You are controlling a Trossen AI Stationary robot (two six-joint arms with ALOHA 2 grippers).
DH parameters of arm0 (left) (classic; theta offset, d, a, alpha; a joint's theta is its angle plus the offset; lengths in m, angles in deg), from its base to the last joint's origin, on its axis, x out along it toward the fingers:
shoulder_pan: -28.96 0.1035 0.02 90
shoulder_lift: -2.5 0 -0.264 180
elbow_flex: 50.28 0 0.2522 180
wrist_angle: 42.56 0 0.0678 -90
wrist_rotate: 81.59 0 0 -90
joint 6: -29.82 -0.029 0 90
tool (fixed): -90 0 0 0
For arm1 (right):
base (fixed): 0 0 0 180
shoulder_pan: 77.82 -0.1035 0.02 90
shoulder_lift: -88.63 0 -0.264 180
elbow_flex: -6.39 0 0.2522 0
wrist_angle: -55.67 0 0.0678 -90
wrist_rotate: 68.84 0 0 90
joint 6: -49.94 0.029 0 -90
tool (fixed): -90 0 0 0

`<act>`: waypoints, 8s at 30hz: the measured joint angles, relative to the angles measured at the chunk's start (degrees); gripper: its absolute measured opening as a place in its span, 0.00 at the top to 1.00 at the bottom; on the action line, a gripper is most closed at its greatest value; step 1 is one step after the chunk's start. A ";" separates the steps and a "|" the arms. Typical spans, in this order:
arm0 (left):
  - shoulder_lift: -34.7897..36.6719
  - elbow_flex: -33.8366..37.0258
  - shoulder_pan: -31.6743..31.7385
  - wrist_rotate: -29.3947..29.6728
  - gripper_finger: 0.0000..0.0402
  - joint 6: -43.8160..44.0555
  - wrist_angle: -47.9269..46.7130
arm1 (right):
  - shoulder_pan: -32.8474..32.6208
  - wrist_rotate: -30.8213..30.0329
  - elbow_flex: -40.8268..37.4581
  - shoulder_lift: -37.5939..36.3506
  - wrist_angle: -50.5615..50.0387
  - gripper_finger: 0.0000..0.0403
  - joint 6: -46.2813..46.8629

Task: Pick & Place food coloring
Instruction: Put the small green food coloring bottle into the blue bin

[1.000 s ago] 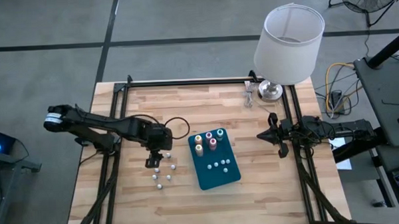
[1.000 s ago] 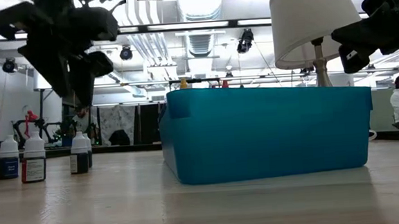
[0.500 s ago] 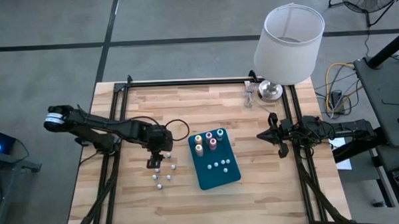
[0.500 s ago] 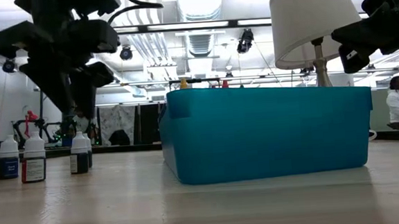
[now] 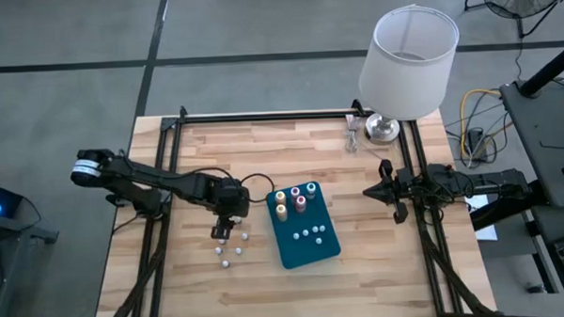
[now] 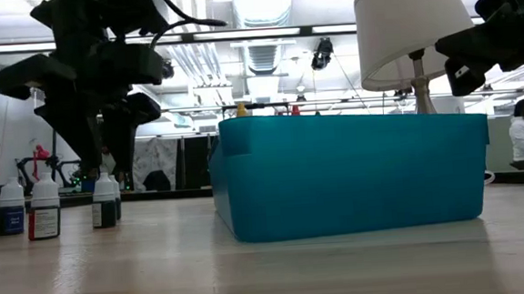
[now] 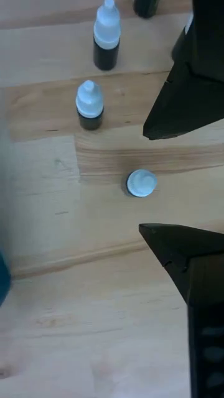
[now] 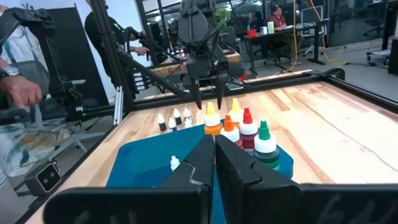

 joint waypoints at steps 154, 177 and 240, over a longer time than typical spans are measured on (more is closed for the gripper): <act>-28.16 -47.43 -4.02 -5.49 0.87 8.95 -12.80 | 0.02 -0.02 0.02 0.02 0.00 0.98 0.00; -31.08 -44.45 -5.90 -6.46 0.87 -27.04 -11.15 | 0.02 -0.02 0.02 0.04 0.00 0.98 0.00; -41.01 -48.04 -1.99 -3.64 0.87 -29.61 -11.85 | 0.01 -0.01 0.00 0.04 -0.01 0.98 0.00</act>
